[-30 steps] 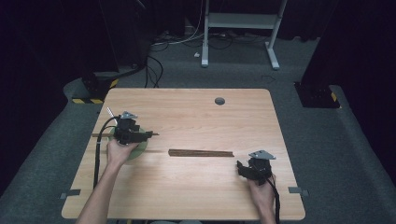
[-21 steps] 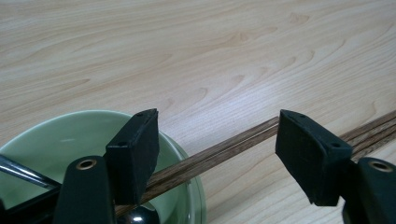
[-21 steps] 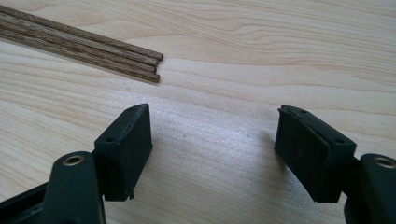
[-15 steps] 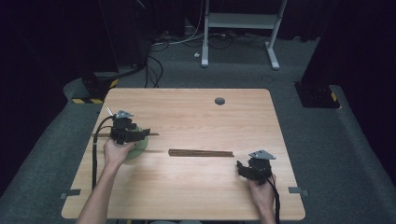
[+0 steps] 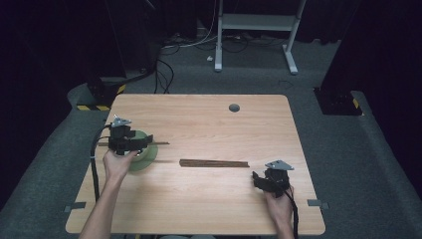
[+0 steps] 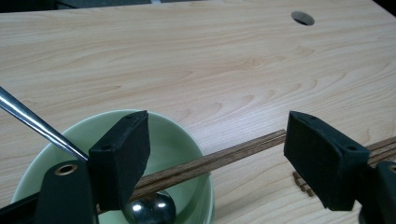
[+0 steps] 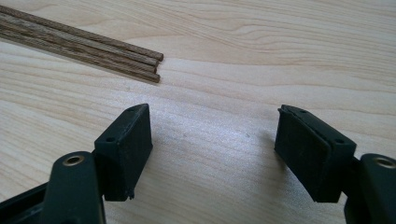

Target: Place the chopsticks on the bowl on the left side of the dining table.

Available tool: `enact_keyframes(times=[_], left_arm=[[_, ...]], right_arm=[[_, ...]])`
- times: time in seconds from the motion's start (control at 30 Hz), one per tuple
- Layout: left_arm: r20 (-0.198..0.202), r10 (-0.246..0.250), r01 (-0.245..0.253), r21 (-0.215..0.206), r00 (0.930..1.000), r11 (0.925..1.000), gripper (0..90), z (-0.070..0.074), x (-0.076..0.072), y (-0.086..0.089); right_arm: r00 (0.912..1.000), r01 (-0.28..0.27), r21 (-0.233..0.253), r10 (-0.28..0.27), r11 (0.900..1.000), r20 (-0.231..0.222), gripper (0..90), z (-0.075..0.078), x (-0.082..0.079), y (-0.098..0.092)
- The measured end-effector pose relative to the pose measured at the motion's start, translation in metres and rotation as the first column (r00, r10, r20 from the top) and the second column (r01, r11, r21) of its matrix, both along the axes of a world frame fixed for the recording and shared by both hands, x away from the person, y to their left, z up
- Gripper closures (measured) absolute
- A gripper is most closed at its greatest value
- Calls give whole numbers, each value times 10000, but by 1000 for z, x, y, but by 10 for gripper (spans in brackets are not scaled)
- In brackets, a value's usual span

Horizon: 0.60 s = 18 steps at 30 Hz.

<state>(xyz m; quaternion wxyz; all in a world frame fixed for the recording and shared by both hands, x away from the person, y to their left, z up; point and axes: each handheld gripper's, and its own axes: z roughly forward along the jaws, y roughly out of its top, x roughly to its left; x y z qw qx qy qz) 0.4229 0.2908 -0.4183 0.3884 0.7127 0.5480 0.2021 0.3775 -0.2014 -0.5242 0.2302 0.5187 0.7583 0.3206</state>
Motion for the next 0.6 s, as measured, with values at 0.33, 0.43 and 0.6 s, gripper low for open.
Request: enact_keyframes(times=[0.33,0.43,0.6], left_arm=[[368,55,-52,-79,9993,10000,207,7,-7,2],[490,104,-104,-5,9987,9999,202,8,-11,3],[681,169,-171,14,9975,9999,192,10,-17,5]], right_arm=[[10000,-1,1,1,10000,-2,268,0,0,0],[10000,-6,-1,6,10000,-1,268,0,0,0],[10000,-6,-2,6,10000,-2,268,0,0,0]])
